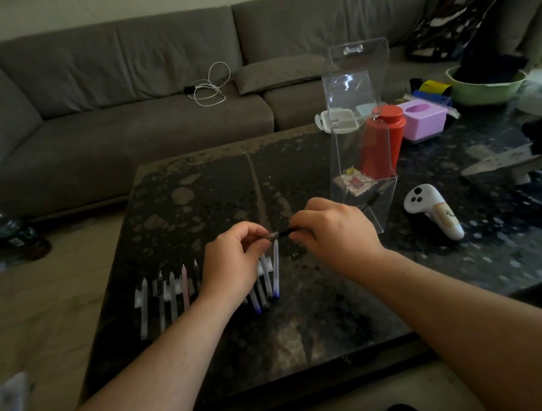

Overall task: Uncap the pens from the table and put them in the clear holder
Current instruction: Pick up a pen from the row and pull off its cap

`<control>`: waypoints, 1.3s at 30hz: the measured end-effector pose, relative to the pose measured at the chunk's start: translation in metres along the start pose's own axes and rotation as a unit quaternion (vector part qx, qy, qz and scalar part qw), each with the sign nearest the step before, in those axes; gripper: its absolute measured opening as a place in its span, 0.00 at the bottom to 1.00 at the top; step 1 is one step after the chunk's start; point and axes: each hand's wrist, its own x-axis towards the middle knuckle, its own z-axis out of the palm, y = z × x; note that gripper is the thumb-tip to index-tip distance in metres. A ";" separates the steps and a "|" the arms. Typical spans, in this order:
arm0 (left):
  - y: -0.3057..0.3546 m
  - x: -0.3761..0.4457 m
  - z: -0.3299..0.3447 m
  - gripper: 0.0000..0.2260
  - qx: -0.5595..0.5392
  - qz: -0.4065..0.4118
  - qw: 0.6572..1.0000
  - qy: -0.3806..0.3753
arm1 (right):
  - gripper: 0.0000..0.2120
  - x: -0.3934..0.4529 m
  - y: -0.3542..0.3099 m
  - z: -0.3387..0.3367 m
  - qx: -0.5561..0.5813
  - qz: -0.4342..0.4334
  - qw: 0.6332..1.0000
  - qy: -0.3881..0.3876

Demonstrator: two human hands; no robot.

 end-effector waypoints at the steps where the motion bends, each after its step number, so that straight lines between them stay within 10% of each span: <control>1: 0.000 -0.001 0.000 0.07 0.017 0.008 1.000 0.011 | 0.05 0.000 -0.002 0.000 -0.005 -0.002 1.000 0.003; 23: 0.000 -0.004 0.006 0.12 -0.017 0.113 0.993 -0.004 | 0.07 0.002 -0.016 -0.007 0.018 -0.014 0.999 -0.048; 32: -0.004 -0.002 0.009 0.11 0.025 0.114 0.992 -0.046 | 0.09 0.035 0.019 -0.103 0.200 0.206 0.917 0.278; 39: -0.004 -0.006 0.012 0.09 0.073 0.118 0.988 -0.073 | 0.17 0.012 0.050 -0.072 0.092 0.268 0.955 0.087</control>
